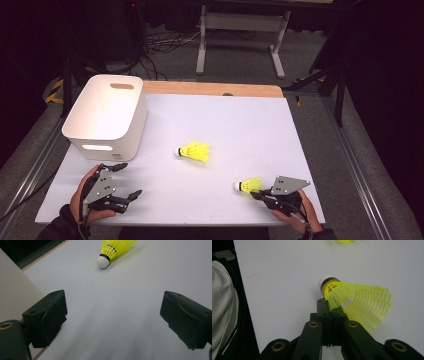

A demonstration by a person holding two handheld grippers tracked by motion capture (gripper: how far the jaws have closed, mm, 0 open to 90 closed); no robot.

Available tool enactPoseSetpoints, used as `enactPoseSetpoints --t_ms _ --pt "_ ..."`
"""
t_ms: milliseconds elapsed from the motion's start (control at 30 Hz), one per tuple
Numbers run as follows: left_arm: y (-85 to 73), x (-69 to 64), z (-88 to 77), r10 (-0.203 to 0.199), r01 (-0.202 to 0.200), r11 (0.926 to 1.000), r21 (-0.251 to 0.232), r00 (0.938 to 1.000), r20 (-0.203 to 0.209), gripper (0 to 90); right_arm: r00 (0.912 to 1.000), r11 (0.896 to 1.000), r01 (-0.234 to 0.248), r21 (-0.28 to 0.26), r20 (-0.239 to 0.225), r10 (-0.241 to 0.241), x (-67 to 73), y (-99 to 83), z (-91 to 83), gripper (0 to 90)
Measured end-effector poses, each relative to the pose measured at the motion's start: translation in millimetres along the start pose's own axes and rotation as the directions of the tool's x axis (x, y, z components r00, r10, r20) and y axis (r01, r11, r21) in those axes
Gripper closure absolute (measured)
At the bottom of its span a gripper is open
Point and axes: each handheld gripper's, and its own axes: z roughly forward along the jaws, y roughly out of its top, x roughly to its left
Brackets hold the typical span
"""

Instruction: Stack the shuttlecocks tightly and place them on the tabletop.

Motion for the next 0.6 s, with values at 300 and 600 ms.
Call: enactPoseSetpoints --t_ms 300,600 --pt "0.2 0.0 -0.3 0.000 0.000 1.0000 -0.002 1.0000 -0.001 8.1 0.9999 0.999 0.003 -0.035 0.013 -0.002 1.5 3.2 -2.2 89.5" --pt "0.4 0.2 0.3 -0.001 0.001 1.0000 -0.001 1.0000 -0.001 8.2 0.9988 0.997 -0.016 -0.079 0.046 0.020 -0.5 5.5 -2.6 89.7"
